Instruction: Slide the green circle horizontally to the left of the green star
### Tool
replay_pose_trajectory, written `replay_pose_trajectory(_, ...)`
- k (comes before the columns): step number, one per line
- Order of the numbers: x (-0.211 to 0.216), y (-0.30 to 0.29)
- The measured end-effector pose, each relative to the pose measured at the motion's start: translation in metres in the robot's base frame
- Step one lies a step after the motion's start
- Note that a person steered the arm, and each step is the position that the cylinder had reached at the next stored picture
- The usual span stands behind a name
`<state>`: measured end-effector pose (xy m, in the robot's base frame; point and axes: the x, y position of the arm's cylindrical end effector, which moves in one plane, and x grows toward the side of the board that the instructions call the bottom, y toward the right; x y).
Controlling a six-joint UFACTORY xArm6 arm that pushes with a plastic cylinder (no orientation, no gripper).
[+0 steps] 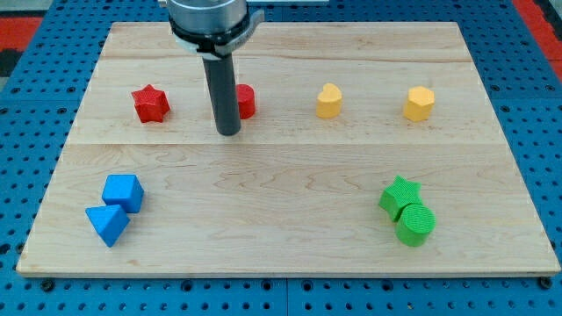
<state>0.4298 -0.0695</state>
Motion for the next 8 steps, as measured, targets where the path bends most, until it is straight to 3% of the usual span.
replay_pose_trajectory(1,0.028,0.034)
replay_pose_trajectory(2,0.028,0.078)
replay_pose_trajectory(4,0.03,0.081)
replay_pose_trajectory(5,0.034,0.139)
replay_pose_trajectory(7,0.032,0.315)
replay_pose_trajectory(8,0.098,0.318)
